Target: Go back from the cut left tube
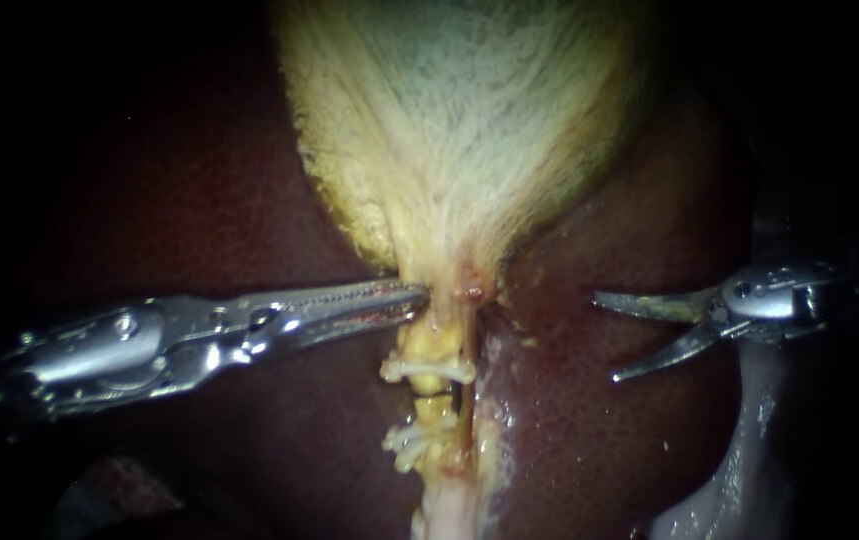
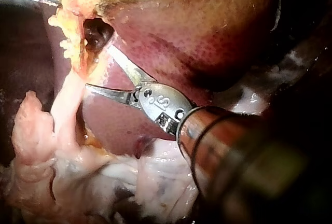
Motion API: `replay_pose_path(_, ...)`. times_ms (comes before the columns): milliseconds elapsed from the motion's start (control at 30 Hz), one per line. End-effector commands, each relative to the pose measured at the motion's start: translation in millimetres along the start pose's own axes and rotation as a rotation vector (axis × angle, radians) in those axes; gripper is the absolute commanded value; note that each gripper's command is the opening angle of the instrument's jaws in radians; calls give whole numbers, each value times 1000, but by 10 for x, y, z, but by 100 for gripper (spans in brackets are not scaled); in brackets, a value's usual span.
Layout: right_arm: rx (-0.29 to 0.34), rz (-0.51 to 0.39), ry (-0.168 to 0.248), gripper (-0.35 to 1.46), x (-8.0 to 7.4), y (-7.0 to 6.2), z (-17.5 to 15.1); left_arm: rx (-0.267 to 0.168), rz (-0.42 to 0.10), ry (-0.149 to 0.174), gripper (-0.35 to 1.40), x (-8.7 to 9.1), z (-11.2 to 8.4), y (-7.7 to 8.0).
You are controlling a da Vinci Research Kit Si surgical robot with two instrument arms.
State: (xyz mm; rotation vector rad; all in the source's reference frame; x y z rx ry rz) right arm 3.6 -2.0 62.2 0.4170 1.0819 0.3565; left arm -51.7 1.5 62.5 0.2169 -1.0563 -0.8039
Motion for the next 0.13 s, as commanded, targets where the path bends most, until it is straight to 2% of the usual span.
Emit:
replay_pose_path(33,0,0,0,120,0,0,-1,0,0,-1,0,0,0,0)
replay_pose_path(133,1,0,0,121,0,0,-2,2,0,0,0,0,0,-1)
